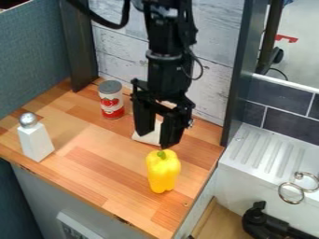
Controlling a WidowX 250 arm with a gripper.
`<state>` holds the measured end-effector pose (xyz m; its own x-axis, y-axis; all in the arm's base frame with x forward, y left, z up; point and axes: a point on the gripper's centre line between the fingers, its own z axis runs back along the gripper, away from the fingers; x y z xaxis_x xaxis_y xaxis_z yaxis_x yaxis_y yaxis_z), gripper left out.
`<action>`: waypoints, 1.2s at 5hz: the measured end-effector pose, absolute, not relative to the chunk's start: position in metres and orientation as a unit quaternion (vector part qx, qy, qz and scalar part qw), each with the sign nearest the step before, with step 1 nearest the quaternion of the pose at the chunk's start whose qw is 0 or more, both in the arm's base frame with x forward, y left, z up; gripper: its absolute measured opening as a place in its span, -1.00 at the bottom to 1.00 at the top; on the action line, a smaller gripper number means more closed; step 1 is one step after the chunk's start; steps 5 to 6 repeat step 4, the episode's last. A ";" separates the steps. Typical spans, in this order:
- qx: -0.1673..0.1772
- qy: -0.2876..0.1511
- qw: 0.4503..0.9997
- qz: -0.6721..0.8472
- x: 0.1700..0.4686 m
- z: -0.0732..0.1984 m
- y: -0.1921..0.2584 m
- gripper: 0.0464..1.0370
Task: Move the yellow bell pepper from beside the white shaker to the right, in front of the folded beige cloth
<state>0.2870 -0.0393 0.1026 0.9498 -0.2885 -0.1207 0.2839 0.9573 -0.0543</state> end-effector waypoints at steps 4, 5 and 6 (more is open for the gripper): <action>0.022 0.045 0.998 -0.037 0.257 0.147 0.061 0.93; 0.022 0.045 0.998 -0.037 0.257 0.147 0.061 0.93; 0.022 0.045 0.998 -0.037 0.257 0.147 0.061 0.93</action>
